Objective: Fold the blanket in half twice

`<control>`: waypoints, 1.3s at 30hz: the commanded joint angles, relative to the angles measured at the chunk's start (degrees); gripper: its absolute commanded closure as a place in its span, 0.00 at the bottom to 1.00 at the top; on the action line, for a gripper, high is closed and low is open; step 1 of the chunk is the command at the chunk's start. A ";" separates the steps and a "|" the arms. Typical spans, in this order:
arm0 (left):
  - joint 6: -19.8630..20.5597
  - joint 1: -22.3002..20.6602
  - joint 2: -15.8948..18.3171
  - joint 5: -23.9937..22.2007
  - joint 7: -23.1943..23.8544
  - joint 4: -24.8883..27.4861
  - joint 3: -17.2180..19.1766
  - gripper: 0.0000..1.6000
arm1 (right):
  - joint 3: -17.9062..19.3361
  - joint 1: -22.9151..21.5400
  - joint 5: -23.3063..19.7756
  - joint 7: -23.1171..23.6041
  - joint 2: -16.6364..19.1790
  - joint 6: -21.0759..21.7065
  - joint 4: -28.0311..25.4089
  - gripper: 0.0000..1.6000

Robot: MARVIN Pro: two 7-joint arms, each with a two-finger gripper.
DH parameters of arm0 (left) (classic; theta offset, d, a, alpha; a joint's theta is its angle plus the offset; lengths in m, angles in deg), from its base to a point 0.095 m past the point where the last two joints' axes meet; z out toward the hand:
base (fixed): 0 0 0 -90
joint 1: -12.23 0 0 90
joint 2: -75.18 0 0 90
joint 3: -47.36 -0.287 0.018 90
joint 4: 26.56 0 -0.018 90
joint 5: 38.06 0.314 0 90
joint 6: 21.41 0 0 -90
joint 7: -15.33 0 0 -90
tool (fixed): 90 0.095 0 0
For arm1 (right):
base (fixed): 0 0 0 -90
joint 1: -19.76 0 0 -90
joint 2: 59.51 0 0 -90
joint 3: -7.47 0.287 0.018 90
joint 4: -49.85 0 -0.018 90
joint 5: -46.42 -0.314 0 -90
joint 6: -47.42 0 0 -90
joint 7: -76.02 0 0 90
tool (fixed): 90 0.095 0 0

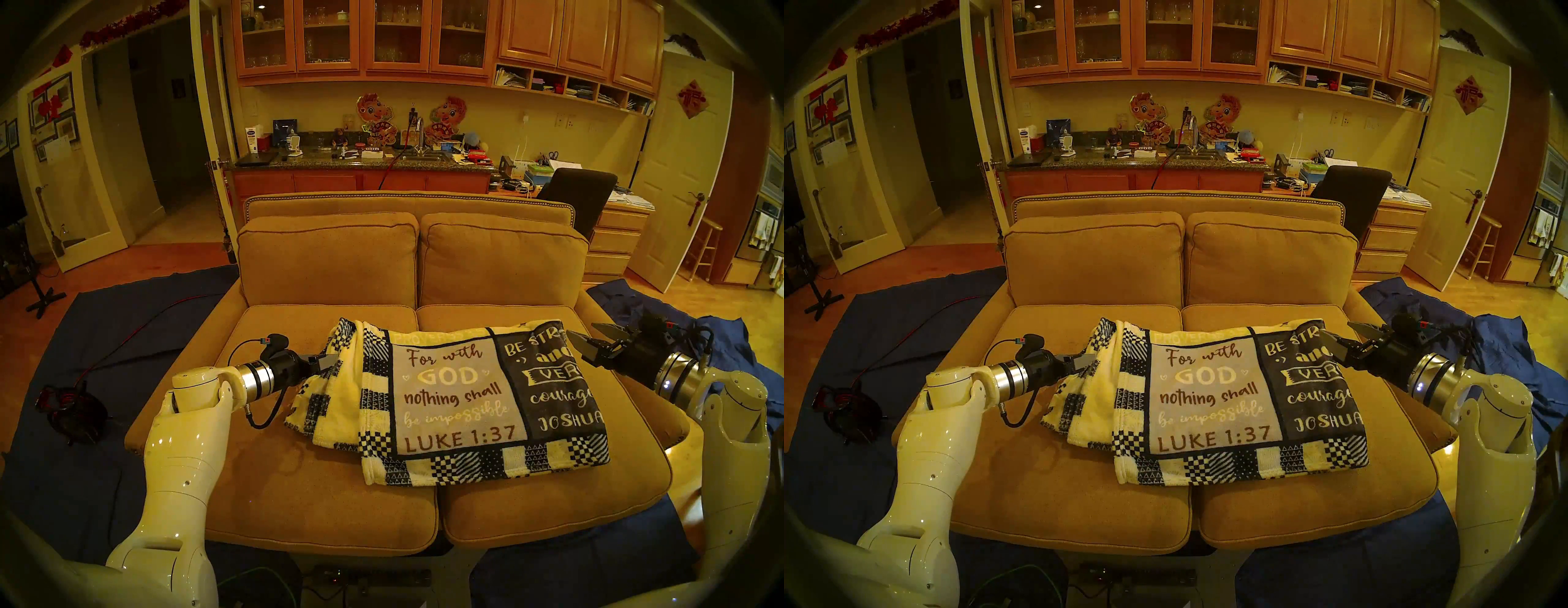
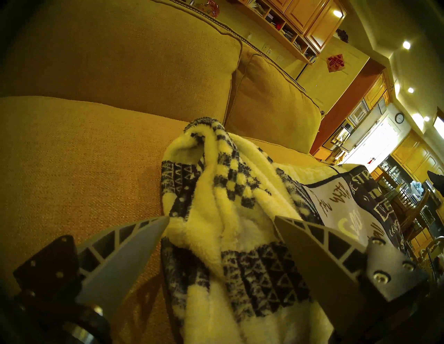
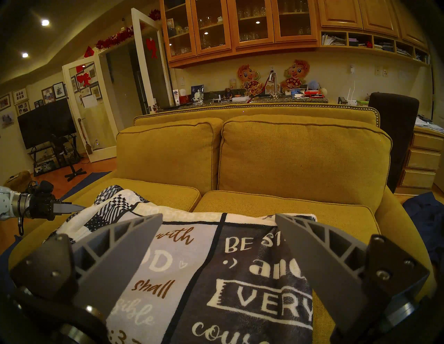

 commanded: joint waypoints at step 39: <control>-5.00 -14.46 4.78 -4.59 12.35 -29.38 2.56 0.00 | 0.31 -0.28 -0.08 -0.01 0.22 -0.06 -0.52 0.00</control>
